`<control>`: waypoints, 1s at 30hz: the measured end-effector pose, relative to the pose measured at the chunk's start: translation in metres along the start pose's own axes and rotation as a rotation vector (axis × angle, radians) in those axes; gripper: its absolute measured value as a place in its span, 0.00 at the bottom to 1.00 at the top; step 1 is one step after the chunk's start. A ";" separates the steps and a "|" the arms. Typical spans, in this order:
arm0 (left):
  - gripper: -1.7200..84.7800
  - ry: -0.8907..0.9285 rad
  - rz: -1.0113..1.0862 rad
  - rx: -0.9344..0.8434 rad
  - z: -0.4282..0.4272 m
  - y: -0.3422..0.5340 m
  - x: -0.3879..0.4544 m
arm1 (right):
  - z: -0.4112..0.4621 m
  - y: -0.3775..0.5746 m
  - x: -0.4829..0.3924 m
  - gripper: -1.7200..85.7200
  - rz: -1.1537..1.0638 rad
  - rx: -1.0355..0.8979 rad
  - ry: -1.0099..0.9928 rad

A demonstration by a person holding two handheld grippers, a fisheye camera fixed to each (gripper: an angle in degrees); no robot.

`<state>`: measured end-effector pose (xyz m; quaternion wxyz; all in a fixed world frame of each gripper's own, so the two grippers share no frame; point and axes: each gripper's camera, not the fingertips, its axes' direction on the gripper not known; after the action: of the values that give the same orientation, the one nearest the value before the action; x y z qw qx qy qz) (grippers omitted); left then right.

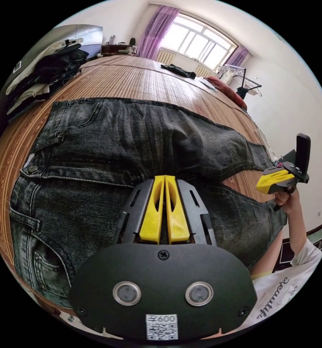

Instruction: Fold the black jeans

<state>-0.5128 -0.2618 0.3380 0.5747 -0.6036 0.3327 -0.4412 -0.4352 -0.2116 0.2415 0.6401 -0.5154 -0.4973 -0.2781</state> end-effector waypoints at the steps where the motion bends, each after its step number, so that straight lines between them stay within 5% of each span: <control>1: 0.03 0.003 -0.001 0.002 -0.001 -0.001 -0.003 | 0.020 -0.024 -0.010 0.01 -0.009 -0.021 -0.006; 11: 0.03 0.055 -0.011 0.029 -0.016 -0.014 -0.052 | 0.065 -0.135 -0.019 0.01 0.046 -0.111 -0.165; 13: 0.03 0.051 -0.010 0.028 -0.018 -0.018 -0.059 | 0.034 -0.129 0.005 0.01 0.116 -0.172 0.152; 17: 0.03 0.095 -0.028 0.029 -0.021 -0.027 -0.083 | -0.046 -0.085 0.042 0.01 0.165 -0.087 0.333; 19: 0.03 0.130 -0.045 0.028 -0.021 -0.031 -0.097 | -0.086 -0.036 0.058 0.01 0.224 -0.103 0.717; 21: 0.03 0.179 -0.063 0.028 -0.021 -0.034 -0.112 | -0.112 0.005 0.066 0.01 0.190 -0.046 0.703; 26: 0.03 0.287 -0.089 0.020 -0.015 -0.046 -0.145 | -0.192 0.111 0.126 0.01 0.604 0.291 0.459; 30: 0.03 0.231 -0.061 0.025 -0.014 -0.055 -0.146 | -0.213 0.163 0.123 0.01 0.685 0.335 0.668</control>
<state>-0.5881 -0.1278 0.3699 0.5264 -0.5513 0.3727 -0.5292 -0.1755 -0.3406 0.2985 0.8926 -0.4221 -0.1054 -0.1184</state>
